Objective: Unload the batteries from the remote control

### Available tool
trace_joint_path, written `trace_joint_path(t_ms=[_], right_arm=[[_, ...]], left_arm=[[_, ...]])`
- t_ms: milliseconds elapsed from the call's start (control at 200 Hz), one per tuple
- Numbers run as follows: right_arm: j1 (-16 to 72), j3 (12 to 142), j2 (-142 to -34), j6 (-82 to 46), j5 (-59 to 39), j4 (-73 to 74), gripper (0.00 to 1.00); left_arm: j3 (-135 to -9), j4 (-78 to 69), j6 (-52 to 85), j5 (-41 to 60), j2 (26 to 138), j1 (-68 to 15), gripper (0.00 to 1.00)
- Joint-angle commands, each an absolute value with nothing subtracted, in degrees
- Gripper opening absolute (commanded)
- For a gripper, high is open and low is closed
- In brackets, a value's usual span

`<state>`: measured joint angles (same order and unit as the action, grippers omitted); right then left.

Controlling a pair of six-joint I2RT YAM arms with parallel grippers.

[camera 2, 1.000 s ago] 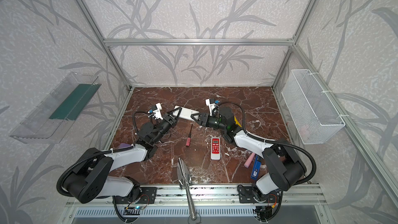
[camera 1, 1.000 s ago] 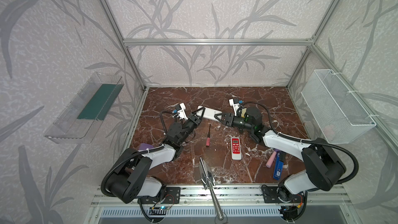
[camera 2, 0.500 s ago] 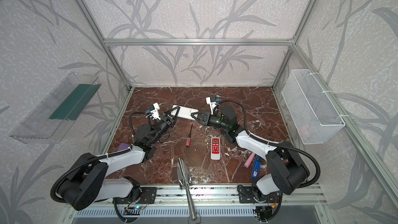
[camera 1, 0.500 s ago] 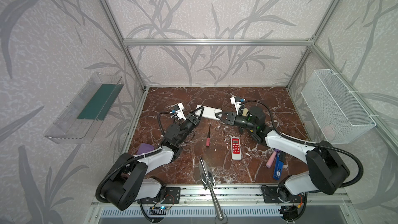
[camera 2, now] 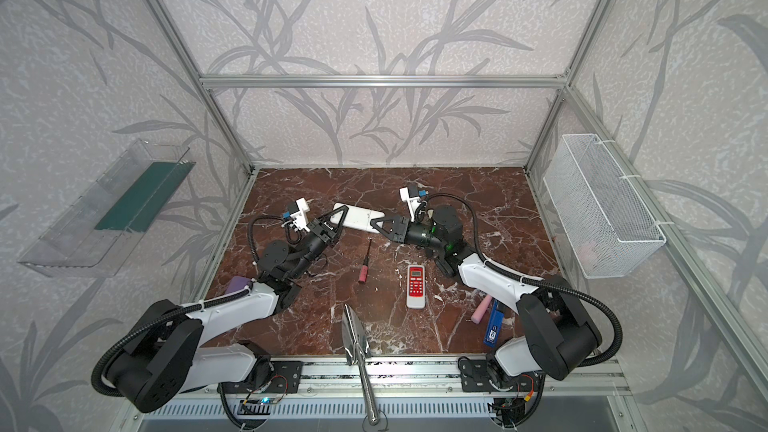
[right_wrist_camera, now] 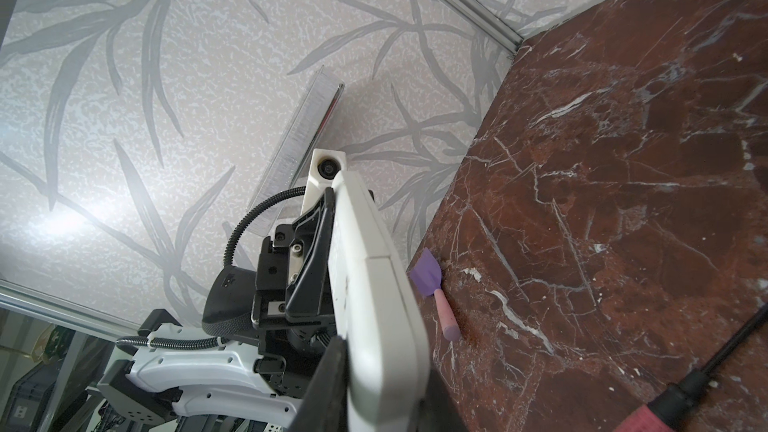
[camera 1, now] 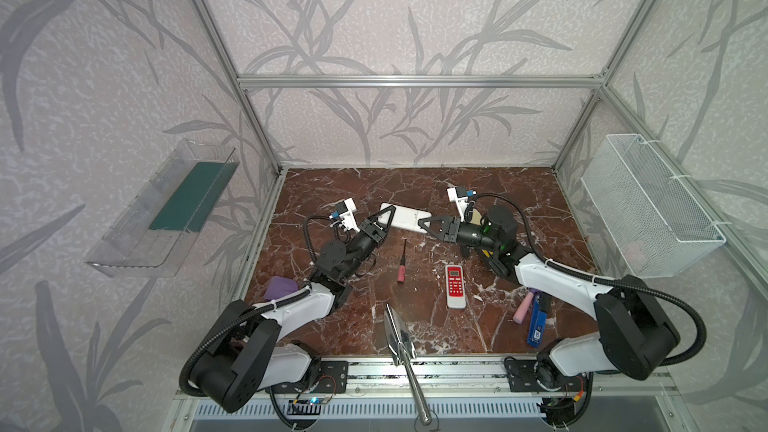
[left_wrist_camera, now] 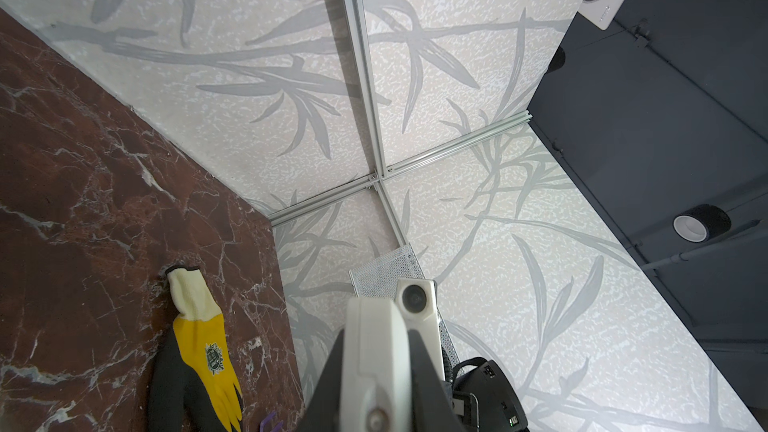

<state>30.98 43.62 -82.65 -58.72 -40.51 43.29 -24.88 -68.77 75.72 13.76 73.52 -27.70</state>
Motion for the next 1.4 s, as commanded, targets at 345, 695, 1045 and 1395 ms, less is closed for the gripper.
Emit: trace_joint_path(t_ms=[345,695,1045,1395], right_arm=[[29.3,45.5,-82.4,-54.4,-38.1,40.4,0.35],[32.0,50.2,-88.6,-57.3,-40.3,46.3,0.42],[33.0,47.9,-89.0,-58.3,-40.1,47.8,0.29],[29.8,43.6,-85.1,-58.0,-41.1,46.4,0.26]], left_arm=[[-27.2,-71.7,77.6,14.9,70.6,-27.2,0.0],[-27.2,-73.9,78.3,15.3,72.2,-27.3,0.0],[-26.6,-75.8,78.5,14.4,72.2,-27.0,0.0],[-26.4,-74.7,79.4,14.2,69.4,-25.2,0.0]])
